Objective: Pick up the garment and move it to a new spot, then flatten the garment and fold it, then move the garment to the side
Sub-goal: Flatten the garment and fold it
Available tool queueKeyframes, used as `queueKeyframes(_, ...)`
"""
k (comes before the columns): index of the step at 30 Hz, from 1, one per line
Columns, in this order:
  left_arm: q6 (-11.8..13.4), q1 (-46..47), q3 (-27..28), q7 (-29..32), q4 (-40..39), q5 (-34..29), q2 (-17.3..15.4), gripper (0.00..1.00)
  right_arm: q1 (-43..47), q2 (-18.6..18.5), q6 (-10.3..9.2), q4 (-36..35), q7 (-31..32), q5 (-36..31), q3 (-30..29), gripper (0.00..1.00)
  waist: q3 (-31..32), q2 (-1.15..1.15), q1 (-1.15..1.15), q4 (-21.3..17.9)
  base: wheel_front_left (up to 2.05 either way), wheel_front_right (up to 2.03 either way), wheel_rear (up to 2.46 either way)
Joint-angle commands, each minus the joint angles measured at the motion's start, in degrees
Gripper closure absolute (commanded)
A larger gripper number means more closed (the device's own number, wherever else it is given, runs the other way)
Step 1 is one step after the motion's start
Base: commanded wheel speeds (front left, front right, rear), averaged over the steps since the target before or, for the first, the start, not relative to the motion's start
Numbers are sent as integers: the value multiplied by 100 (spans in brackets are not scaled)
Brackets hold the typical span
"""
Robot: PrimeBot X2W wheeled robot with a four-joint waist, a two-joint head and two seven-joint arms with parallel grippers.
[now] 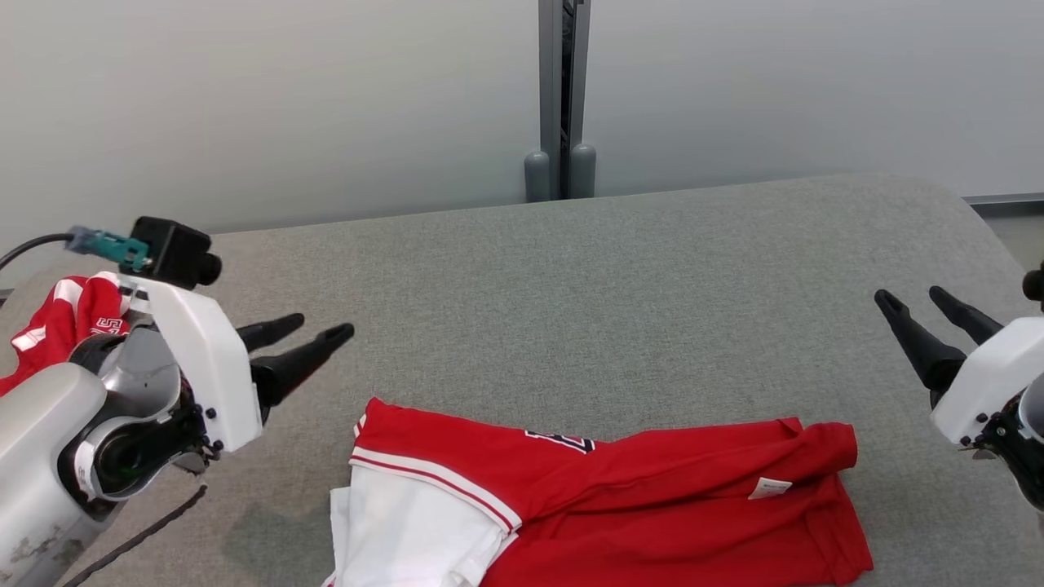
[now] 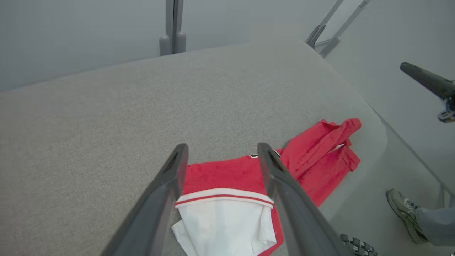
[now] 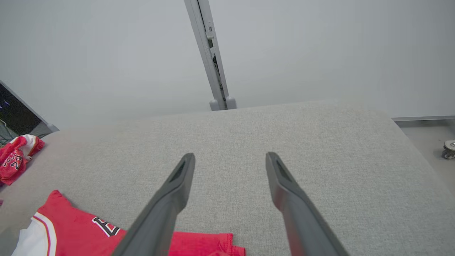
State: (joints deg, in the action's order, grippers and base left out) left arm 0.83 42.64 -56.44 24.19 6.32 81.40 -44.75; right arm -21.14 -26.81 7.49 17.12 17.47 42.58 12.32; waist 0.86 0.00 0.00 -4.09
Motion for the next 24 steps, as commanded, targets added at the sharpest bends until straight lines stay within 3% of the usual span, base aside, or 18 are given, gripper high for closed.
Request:
queueKeyframes(1,143,-170,152,-401,-71,-106,-71,0,190,92,1,-154,-206,-160,-201,0,10,0,0,12,0,0,0)
queueKeyframes(8,926,-1113,745,-2385,-650,-421,-344,0,951,970,1,-918,-1070,-976,-1232,0,7,0,0,71,0,0,0)
queueKeyframes(13,1500,-1948,1112,-3640,-1126,-537,-304,0,1483,1559,1,-1430,-1482,-1403,-1744,0,-4,0,0,126,0,0,0)
queueKeyframes(18,1969,-2816,1850,-3938,-1358,-780,111,0,2025,1933,1,-1715,-1691,-1685,-1902,0,-27,0,0,159,0,0,0)
queueKeyframes(21,2071,-3191,2309,-3941,-1369,-1167,326,0,2189,2026,1,-1736,-1704,-1749,-1853,0,-30,0,0,162,0,0,0)
queueKeyframes(24,2043,-3715,2895,-3928,-1390,-1706,884,0,2388,2129,1,-1696,-1788,-1889,-1909,0,-28,0,0,161,0,0,0)
